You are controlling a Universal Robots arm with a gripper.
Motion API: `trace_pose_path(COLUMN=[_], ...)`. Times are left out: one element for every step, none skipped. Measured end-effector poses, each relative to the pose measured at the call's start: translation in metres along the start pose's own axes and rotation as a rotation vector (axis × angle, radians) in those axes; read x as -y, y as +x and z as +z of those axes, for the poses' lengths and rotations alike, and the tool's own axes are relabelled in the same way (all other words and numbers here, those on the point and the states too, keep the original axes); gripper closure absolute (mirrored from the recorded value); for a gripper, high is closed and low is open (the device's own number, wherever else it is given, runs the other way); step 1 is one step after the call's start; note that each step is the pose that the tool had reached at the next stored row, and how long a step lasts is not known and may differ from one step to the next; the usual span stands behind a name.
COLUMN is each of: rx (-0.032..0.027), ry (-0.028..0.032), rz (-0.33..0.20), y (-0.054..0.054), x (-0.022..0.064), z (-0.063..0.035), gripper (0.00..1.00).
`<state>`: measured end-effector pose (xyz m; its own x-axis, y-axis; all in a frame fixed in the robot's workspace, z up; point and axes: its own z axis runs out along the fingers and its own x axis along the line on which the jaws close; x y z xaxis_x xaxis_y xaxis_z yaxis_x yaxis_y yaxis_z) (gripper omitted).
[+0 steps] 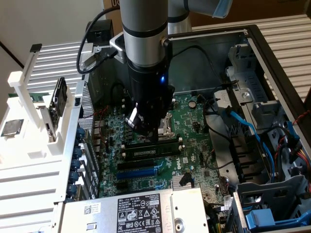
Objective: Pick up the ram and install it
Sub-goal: 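Press down the ram until it locks into place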
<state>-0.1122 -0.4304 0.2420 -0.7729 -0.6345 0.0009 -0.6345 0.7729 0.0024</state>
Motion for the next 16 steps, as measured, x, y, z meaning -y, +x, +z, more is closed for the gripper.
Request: trace_pose_path(rx=[0.0001,0.0001,0.0002,0.0002,0.0002,0.0003,0.0004,0.0004,0.0005,0.0005,0.0006,0.0006,0.0006,0.0007,0.0007,0.0008], ry=[-0.0001,-0.0001,-0.0001,-0.0001,-0.0001,-0.0001,-0.0001,-0.0001,-0.0002,-0.0002,-0.0002,-0.0002,-0.0002,-0.0002,-0.0002,-0.0003], rz=[0.017,0.034,0.051,0.096,0.111,0.126,0.14,0.155,0.169,0.185,0.199,0.214,0.228,0.243,0.274,0.29], y=[0.0,0.0,0.0,0.0,0.0,0.0,0.0,0.0,0.0,0.0,0.0,0.0,0.0,0.0,0.0,0.0], x=[0.0,0.0,0.0,0.0,0.0,0.0,0.0,0.0,0.0,0.0,0.0,0.0,0.0,0.0,0.0,0.0], z=[0.0001,0.0001,0.0002,0.0002,0.0002,0.0002,0.0003,0.0003,0.0003,0.0004,0.0005,0.0005,0.0006,0.0007,0.0008,0.0009], gripper=[0.9,0.9,0.9,0.9,0.9,0.9,0.9,0.9,0.9,0.9,0.9,0.9,0.9,0.9,0.9,0.9])
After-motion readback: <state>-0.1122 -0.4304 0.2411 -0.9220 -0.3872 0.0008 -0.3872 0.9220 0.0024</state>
